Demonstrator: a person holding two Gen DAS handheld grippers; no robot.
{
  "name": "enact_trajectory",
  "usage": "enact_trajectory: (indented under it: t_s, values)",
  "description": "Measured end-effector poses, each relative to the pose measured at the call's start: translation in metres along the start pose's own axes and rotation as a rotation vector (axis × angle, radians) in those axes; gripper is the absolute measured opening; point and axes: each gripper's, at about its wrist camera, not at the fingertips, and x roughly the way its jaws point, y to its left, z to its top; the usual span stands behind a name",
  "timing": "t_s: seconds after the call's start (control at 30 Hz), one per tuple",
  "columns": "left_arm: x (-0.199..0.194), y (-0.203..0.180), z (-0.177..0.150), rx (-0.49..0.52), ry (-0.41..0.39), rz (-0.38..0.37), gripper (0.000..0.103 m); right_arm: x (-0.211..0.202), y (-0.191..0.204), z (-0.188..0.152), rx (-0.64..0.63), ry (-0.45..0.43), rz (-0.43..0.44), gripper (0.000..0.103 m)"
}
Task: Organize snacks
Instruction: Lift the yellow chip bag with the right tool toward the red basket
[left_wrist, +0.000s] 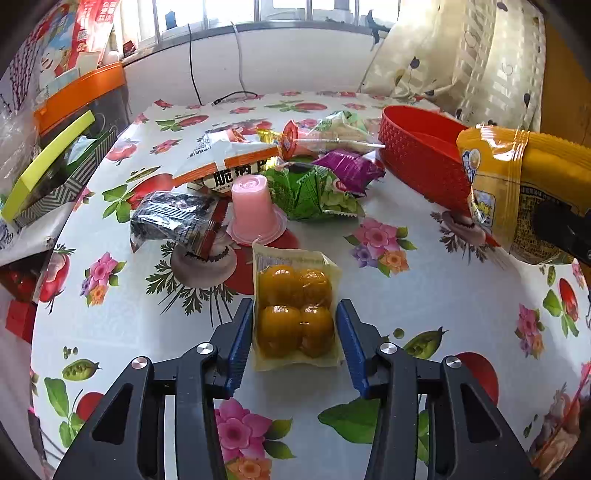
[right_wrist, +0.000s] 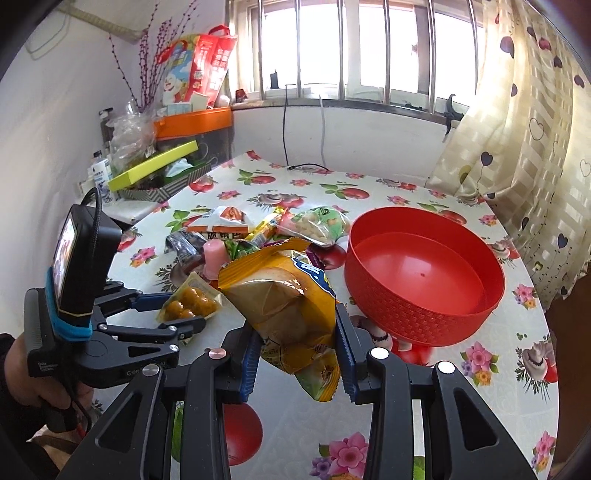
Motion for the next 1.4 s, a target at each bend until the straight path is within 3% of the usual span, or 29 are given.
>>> enact_trajectory:
  t_s: [0.1, 0.17, 0.27, 0.43, 0.8, 0.9, 0.93, 1.4]
  values:
    - [-0.004, 0.002, 0.001, -0.004, -0.014, -0.012, 0.037, -0.002, -0.002, 0.000, 0.002, -0.004, -0.003, 0.034]
    - [-0.009, 0.003, 0.003, -0.008, -0.038, -0.014, 0.024, -0.002, -0.003, 0.001, 0.005, -0.006, -0.002, 0.034]
    - [-0.011, 0.003, 0.006, -0.002, -0.041, -0.019, 0.024, -0.002, -0.004, 0.001, 0.005, -0.005, -0.001, 0.034]
    - [-0.007, 0.007, 0.009, -0.039, -0.014, -0.106, 0.025, -0.001, -0.005, 0.001, 0.006, -0.002, -0.003, 0.034]
    - [-0.019, 0.000, 0.008, -0.046, -0.029, -0.146, 0.020, 0.006, -0.008, -0.004, 0.014, 0.017, 0.011, 0.035]
    - [-0.029, 0.001, 0.012, -0.057, -0.059, -0.150, 0.012, 0.004, -0.007, -0.004, 0.008, 0.003, 0.008, 0.035]
    - [-0.032, 0.001, 0.014, -0.060, -0.074, -0.141, 0.001, 0.003, -0.008, -0.004, 0.007, -0.004, 0.007, 0.035]
    - [-0.036, -0.005, 0.039, -0.062, -0.104, -0.172, 0.000, -0.013, -0.023, 0.015, 0.009, -0.062, -0.041, 0.034]
